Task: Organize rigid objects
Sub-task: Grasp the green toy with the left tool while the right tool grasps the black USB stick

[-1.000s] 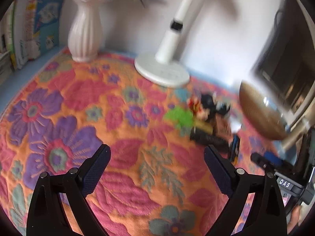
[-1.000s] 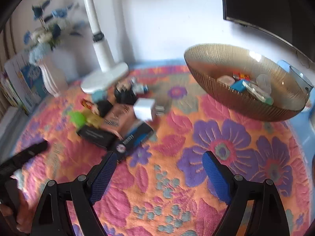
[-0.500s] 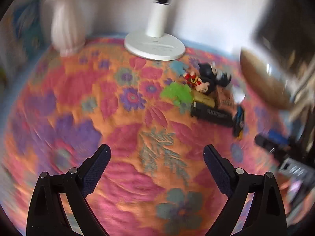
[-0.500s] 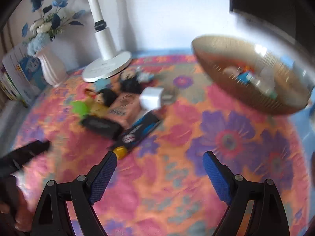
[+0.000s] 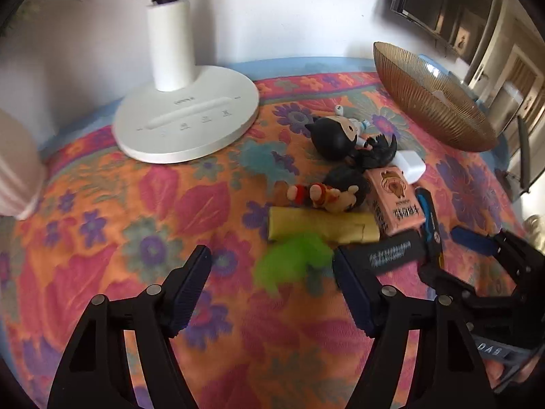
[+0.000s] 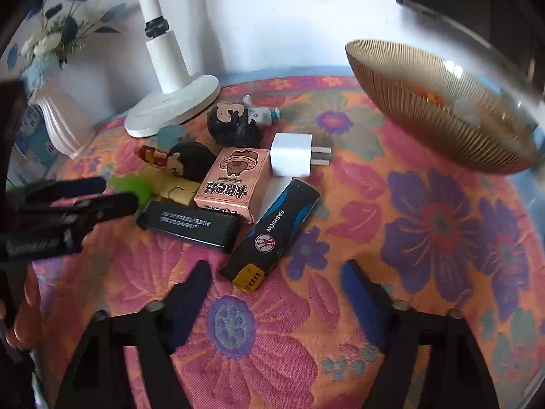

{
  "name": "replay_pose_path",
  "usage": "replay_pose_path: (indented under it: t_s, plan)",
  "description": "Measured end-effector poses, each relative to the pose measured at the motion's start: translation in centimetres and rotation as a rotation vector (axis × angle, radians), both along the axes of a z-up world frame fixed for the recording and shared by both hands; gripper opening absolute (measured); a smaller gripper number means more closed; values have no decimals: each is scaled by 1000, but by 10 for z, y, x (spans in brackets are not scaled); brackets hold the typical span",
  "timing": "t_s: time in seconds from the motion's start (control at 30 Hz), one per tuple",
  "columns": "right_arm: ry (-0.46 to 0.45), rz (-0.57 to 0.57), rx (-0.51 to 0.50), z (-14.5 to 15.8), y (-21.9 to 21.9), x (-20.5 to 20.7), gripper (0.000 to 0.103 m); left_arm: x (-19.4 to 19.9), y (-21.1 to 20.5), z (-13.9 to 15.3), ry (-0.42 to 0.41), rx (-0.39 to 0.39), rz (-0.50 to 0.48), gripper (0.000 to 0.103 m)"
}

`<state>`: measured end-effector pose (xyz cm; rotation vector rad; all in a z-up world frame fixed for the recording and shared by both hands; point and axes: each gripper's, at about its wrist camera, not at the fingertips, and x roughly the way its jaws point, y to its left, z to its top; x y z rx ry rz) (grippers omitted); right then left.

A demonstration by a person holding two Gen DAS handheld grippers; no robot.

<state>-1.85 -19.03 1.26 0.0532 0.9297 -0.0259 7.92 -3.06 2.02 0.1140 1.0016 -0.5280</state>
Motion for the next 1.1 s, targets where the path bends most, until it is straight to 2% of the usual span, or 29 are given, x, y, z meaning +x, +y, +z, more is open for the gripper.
replay_pose_path:
  t_s: [0.07,0.1,0.13,0.23,0.3,0.33,0.43,0.53,0.6,0.67,0.73,0.77,0.8,0.83,0.87,1.0,1.07,1.1]
  plan:
    - [-5,10,-10,1,1,2,58,1,0,0,9,-50,-9,52]
    - [-6,16,-15,2,0,3,49,-1,0,0,14,-64,-18,43]
    - [-9,22,-23,2,0,2,39,-3,-1,1,14,-65,-22,40]
    - [-9,48,-12,4,-9,-3,29,-16,-3,3,-3,-42,-22,40]
    - [-11,69,-16,6,-17,-11,27,-28,0,7,-11,-47,-6,39]
    - [-15,82,-15,6,-21,-15,27,-34,2,8,-5,-55,-1,32]
    - [-32,139,-17,4,-35,-31,27,-52,7,7,-12,-22,63,32]
    - [-39,221,25,4,-50,-45,27,-74,19,11,-27,-55,108,31]
    - [-45,221,20,5,-60,-51,27,-87,27,13,-26,-83,125,31]
    - [-22,221,68,3,-69,-50,29,-94,34,12,-10,-108,137,34]
    - [-6,221,127,5,-75,-47,43,-97,38,10,-1,-113,139,47]
    - [-1,209,146,7,-76,-46,48,-96,38,8,2,-107,148,49]
    - [-1,197,144,8,-74,-44,56,-95,40,5,9,-95,164,58]
    - [4,190,134,8,-72,-42,56,-94,41,2,13,-85,176,69]
    - [17,179,117,6,-69,-38,56,-96,40,1,14,-80,179,72]
    - [22,129,44,3,-60,-27,56,-101,30,-4,-7,-21,125,73]
    - [16,107,-12,3,-52,-21,51,-102,22,-6,-20,6,97,72]
    - [11,108,-29,3,-51,-21,45,-103,19,-6,-27,17,90,69]
